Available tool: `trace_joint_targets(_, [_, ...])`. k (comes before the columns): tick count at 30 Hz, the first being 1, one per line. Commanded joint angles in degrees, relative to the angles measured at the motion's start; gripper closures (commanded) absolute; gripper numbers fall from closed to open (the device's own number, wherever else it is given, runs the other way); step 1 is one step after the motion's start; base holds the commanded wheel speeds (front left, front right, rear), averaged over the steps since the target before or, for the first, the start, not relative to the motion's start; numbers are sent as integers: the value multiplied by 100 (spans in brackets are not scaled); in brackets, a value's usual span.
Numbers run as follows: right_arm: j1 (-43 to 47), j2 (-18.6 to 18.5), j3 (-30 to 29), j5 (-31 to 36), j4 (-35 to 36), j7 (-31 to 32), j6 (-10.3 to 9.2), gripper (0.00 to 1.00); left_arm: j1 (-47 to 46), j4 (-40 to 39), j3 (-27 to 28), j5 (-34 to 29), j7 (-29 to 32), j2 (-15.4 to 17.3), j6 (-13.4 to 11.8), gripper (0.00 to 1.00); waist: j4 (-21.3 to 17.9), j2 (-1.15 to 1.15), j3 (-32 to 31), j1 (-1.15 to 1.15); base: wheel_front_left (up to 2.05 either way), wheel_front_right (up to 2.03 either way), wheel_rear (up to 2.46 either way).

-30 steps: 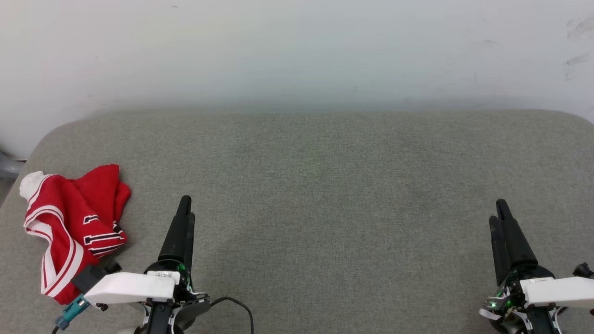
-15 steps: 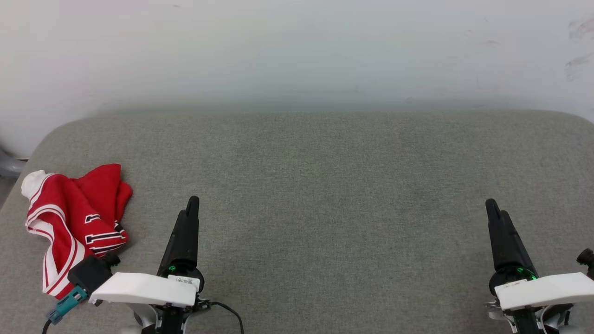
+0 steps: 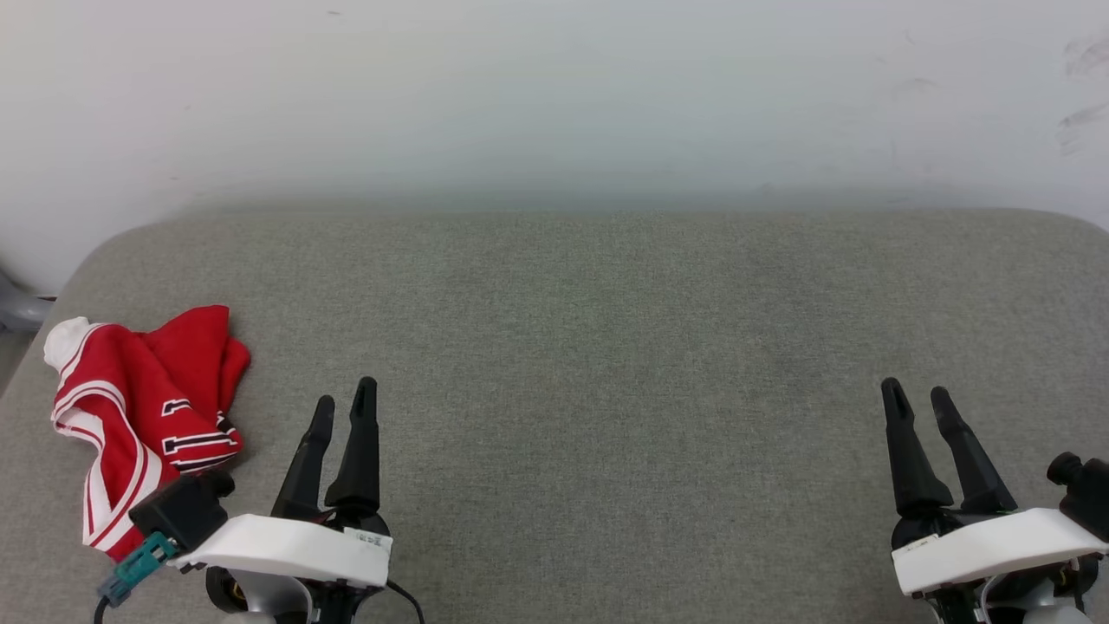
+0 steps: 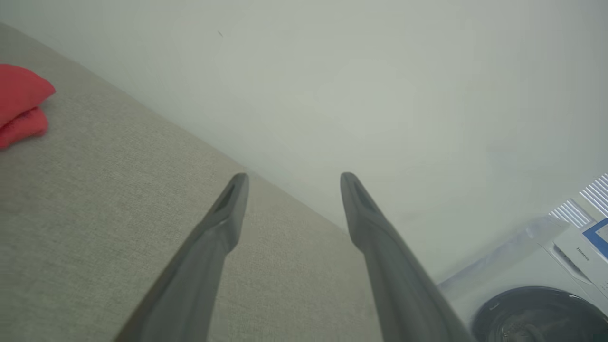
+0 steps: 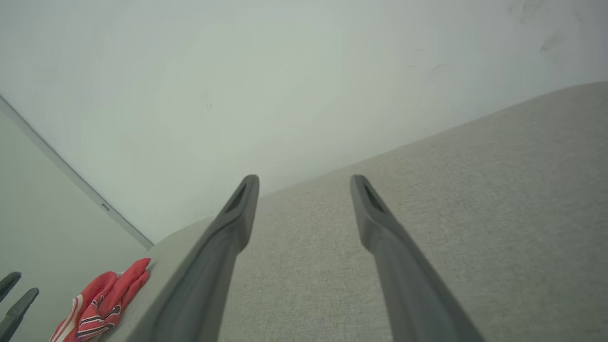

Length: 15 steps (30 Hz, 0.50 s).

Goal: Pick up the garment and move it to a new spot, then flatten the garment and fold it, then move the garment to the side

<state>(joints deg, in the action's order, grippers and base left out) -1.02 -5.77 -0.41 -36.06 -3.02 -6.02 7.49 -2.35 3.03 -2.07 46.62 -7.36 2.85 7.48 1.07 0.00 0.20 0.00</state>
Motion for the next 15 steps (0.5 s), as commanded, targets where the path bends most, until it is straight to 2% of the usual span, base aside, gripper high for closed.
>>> trace_joint_targets(1, [14, -28, 12, 231, 113, 15, 0, 0, 8, 1, -30, -305, -59, 13, 1, 0, 1, 0, -3, 0, 0, 0, 0])
trace_joint_targets(15, [196, 40, -150, 1464, 330, 379, 0, 0, 50, 368, 90, -1759, -268, 76, -6, 0, -12, 0, -33, 0, 0, 0, 0])
